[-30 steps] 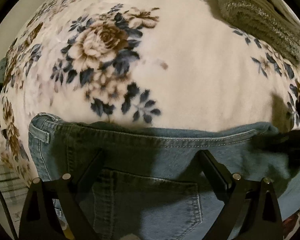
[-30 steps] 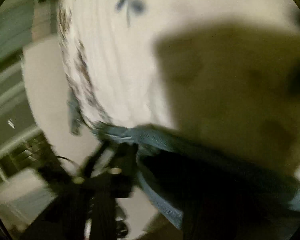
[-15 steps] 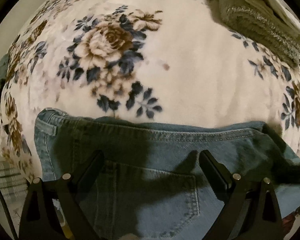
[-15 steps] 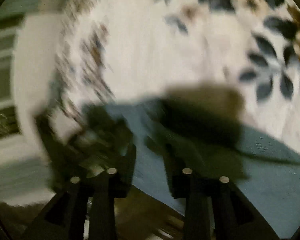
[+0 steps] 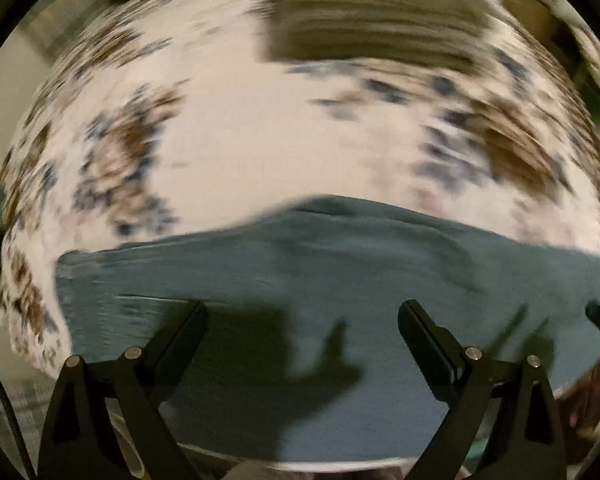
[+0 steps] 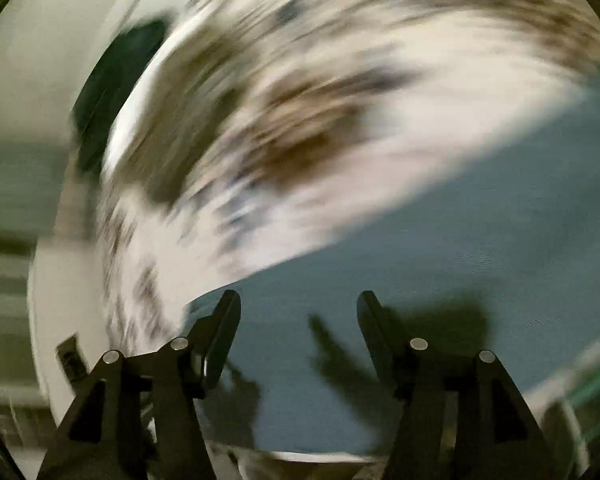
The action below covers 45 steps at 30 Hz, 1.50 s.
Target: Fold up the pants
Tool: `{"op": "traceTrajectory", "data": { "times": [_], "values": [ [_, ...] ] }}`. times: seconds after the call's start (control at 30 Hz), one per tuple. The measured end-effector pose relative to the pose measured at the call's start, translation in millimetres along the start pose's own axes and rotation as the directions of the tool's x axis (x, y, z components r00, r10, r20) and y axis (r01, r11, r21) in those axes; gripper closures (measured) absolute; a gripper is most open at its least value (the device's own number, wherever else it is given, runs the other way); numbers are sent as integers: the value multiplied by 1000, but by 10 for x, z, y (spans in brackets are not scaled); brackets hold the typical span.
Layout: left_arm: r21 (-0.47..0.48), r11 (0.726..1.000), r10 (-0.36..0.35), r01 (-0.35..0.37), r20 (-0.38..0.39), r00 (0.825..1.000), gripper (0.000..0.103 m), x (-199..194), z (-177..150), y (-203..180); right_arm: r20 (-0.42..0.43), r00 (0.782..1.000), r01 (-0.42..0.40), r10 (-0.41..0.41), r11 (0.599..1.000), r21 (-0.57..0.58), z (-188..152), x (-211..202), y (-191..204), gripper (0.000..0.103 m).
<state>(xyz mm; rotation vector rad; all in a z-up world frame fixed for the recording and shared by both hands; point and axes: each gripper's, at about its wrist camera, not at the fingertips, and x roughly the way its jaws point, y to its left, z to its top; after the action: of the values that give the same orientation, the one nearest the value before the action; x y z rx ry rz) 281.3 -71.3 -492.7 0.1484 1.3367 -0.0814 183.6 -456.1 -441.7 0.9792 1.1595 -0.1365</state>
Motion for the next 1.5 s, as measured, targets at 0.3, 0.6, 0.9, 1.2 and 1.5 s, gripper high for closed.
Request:
{"op": "traceTrajectory", "data": {
  "times": [0.3, 0.6, 0.9, 1.2, 1.5],
  "values": [
    [218, 974, -53, 64, -57, 997, 6, 112, -419, -1861, 172, 967, 99, -187, 901, 422, 47, -1114, -2688, 40],
    [294, 956, 7, 10, -56, 998, 6, 194, -547, -2586, 219, 975, -58, -44, 898, 437, 408, -890, -3294, 38],
    [303, 953, 50, -27, -71, 996, 6, 339, -522, -2880, 255, 956, -239, 148, 893, 381, 591, -807, -3246, 58],
    [265, 964, 53, -7, -167, 984, 1, 779, -594, -2914, 271, 915, -390, 299, 831, 397, 610, -506, -3316, 60],
    [201, 978, -22, 54, -155, 988, 0, 880, -640, -2788, 279, 911, -386, 303, 864, 323, 721, -425, -3066, 68]
  ]
}}
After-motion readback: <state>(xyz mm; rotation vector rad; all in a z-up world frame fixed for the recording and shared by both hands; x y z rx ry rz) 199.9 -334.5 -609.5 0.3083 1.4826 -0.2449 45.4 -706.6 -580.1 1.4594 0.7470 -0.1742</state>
